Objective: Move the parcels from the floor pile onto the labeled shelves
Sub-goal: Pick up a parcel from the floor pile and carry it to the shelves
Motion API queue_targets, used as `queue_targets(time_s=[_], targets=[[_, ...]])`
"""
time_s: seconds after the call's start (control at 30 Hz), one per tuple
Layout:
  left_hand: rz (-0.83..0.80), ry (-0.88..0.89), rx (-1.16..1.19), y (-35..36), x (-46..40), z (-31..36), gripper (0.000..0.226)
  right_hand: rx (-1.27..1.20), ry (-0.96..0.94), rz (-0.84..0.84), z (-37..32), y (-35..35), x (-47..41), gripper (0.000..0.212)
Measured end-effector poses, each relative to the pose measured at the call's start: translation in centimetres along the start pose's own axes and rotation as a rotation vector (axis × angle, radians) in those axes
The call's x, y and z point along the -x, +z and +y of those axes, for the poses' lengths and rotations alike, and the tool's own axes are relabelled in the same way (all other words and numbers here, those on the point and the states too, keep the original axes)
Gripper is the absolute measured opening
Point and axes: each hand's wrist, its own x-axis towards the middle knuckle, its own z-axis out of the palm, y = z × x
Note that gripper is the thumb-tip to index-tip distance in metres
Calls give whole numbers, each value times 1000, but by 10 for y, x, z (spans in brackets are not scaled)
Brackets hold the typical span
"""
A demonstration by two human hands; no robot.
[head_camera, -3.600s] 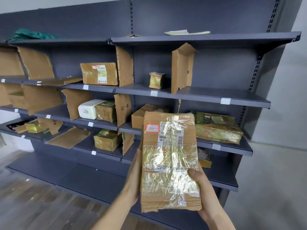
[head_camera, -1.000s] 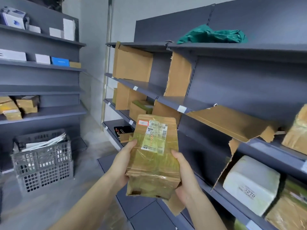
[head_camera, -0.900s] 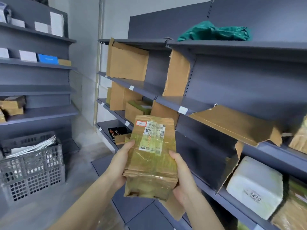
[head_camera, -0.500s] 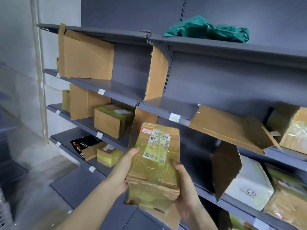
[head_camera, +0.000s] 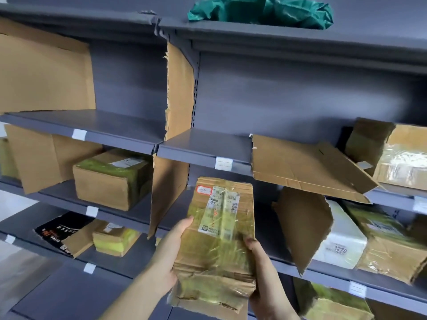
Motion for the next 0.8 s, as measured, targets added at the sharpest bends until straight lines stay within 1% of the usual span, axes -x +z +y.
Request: queue_targets(time_s=[0.03, 0.07, 0.1, 0.13, 0.17, 0.2, 0.23, 0.27, 0.33, 0.37, 0.43, 0.5, 0.53, 0.63, 0.7, 0.8], targets=[[6, 30, 4, -9, -12, -7, 50, -1, 1, 10, 2, 3, 0, 38], [-23, 42, -32, -12, -20, -9, 53, -1, -4, 14, 3, 6, 0, 38], [-42, 26, -121, -15, -19, -5, 55, 9, -11, 18, 5, 9, 1, 38], [-49, -31, -156, -12, -14, -3, 65, 18, -21, 27, 7, 12, 2, 38], [-82, -130, -176, -6, -4, 4, 83, 30, -31, 44, 8, 16, 5, 38], [-91, -174, -173, 0, -7, 4, 98, 37, -41, 63, 11, 19, 8, 38], [-120, -177, -169, -2, -2, 6, 105, 43, -45, 85, 14, 24, 12, 37], [-155, -158, -148, -5, -1, 6, 103, 42, -47, 103, 17, 29, 16, 36], [-168, -125, -136, -8, 2, 15, 92, 31, -62, 126, 21, 41, 26, 35], [-156, -131, -141, -11, 1, 18, 95, 24, -73, 132, 23, 47, 30, 35], [-177, -108, -142, -19, 4, 24, 109, 30, -97, 145, 29, 58, 38, 34], [-182, -96, -145, -29, 10, 30, 115, 64, -121, 160, 37, 65, 45, 34], [-194, -94, -151, -34, 14, 32, 112, 87, -132, 175, 40, 69, 49, 34], [-230, -104, -185, -45, 26, 42, 95, 144, -150, 226, 49, 77, 57, 34], [-259, -99, -167, -53, 32, 42, 86, 161, -160, 240, 52, 82, 60, 33], [-191, -115, -175, -66, 24, 45, 65, 177, -159, 271, 59, 91, 61, 31]])
